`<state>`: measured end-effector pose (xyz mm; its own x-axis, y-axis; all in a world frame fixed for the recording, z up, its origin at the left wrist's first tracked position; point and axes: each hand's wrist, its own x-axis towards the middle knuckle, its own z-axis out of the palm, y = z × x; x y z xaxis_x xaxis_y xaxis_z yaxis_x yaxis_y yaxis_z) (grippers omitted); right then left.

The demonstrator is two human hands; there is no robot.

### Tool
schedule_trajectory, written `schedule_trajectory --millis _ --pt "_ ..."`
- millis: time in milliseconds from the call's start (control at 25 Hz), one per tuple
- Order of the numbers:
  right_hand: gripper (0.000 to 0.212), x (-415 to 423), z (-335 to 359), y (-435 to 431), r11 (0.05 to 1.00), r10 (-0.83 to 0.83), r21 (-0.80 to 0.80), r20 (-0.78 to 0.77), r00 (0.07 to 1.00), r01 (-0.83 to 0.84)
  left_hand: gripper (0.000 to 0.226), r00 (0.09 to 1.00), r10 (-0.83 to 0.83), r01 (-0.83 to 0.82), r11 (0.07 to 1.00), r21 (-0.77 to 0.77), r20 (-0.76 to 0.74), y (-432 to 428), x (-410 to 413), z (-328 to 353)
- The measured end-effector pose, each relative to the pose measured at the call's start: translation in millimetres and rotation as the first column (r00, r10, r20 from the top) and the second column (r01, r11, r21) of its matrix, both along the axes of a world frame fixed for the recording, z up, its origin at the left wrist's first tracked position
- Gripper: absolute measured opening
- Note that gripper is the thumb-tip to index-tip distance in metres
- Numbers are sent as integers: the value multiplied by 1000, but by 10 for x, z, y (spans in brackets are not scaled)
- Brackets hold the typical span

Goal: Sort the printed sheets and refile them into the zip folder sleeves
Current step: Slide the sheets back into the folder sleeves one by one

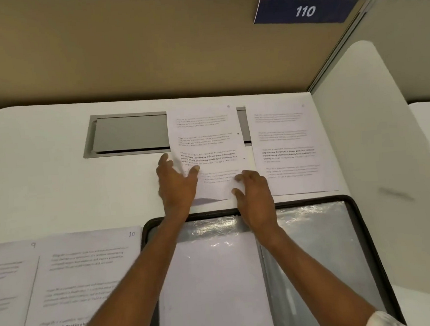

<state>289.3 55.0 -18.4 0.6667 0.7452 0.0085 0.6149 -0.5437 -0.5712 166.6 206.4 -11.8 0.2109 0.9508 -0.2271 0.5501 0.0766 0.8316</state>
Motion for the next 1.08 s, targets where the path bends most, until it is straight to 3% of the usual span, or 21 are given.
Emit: schedule_trajectory --millis 80,200,400,440,520,560,600,760,920,1080 --pt "29 -14 -5 0 1000 18 -15 39 999 -17 70 998 65 -63 994 -87 19 99 31 57" --pt "29 14 9 -3 999 41 -11 7 999 -41 31 992 12 0 995 -95 129 204 47 158" --pt "39 390 138 107 971 -31 215 -308 951 102 26 931 -72 142 975 -172 356 124 -81 445" --pt "46 515 206 136 962 -48 225 -424 904 157 25 916 -85 167 970 -178 393 77 -116 515" --pt "58 717 361 184 939 -8 222 -749 662 263 24 890 -93 196 962 -191 446 -26 -208 642" --pt "62 807 408 197 936 20 211 -833 552 284 24 882 -87 196 962 -192 464 -71 -261 693" --pt "63 874 466 201 942 37 202 -858 512 269 24 879 -75 184 964 -190 470 -111 -313 740" --pt "50 933 707 109 947 82 227 -857 509 229 25 862 -25 143 971 -194 507 -297 -477 895" --pt "35 865 1045 -148 917 154 330 -813 562 226 23 843 -44 163 971 -177 537 -514 -599 1066" --pt "31 869 1297 -581 913 128 332 -784 607 237 20 840 -93 216 961 -173 535 -724 -617 1167"
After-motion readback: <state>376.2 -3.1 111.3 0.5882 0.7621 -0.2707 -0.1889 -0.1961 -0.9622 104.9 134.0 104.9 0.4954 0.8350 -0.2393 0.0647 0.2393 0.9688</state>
